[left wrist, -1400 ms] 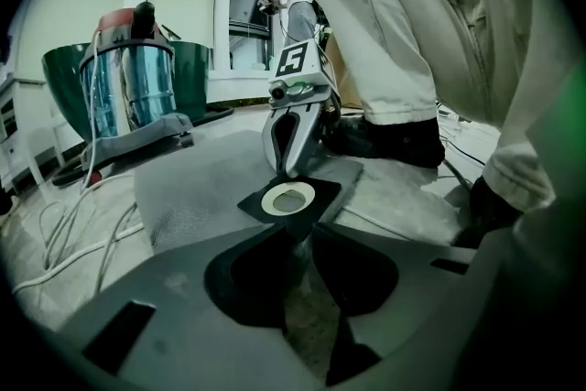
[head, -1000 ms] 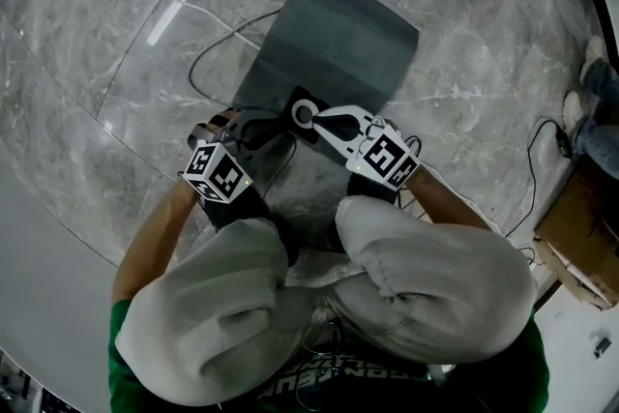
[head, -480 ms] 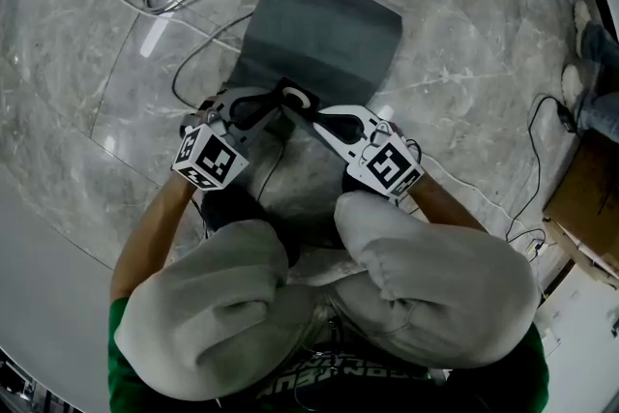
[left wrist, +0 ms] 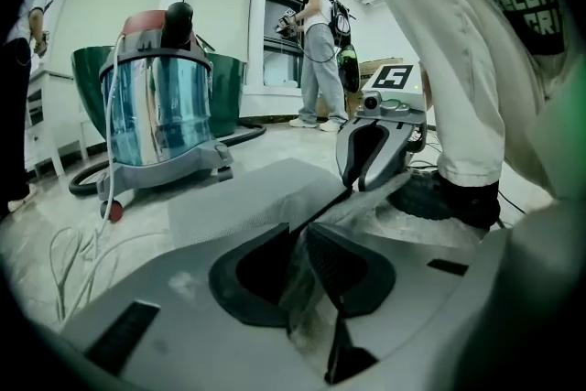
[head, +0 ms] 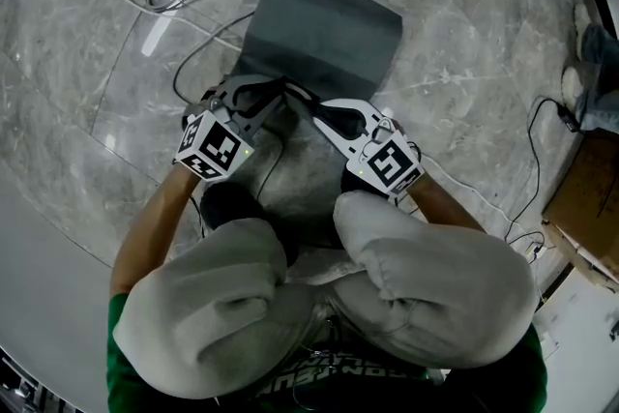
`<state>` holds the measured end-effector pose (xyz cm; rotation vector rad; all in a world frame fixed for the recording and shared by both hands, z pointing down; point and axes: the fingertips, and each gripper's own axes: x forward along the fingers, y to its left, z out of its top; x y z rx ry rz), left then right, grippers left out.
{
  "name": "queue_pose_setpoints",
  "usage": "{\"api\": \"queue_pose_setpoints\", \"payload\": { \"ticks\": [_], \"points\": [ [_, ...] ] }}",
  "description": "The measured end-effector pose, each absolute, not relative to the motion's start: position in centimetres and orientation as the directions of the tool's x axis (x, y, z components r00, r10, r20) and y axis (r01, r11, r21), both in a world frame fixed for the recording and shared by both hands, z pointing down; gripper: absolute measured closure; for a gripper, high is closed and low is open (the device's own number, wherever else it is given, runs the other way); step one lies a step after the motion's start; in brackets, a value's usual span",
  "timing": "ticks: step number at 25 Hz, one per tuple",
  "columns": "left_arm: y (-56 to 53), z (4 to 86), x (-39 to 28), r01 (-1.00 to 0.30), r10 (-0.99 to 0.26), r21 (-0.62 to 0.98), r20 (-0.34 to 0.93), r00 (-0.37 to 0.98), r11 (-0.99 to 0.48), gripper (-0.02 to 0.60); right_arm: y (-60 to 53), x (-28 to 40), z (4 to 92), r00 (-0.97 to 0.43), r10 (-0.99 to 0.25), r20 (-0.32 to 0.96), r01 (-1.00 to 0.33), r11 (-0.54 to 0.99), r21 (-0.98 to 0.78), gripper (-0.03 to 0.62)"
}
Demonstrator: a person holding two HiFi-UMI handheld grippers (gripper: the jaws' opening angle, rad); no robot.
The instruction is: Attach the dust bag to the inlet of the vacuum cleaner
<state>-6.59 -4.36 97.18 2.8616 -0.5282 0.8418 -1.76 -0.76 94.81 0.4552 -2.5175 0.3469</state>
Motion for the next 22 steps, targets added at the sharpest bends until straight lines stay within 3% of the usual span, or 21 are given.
{"api": "queue_pose_setpoints", "payload": {
  "ticks": [11, 22],
  "points": [
    [-4.6, 97.1, -6.4, -0.354, -0.301, -0.008, 0.545, 0.783, -0.935, 0.517, -2.3, -2.2, 96.1, -0.735, -0.330, 0.593, -0.421, 0.907, -0.017, 0.567],
    [-6.2, 93.2, -6.8, -0.319, -0.303, -0.054, 0.498, 0.813, -0.946, 0.517, -3.9, -2.1, 93.4, -0.759, -0.290, 0.583, -0.349, 0.937, 0.012, 0.581]
  ]
}}
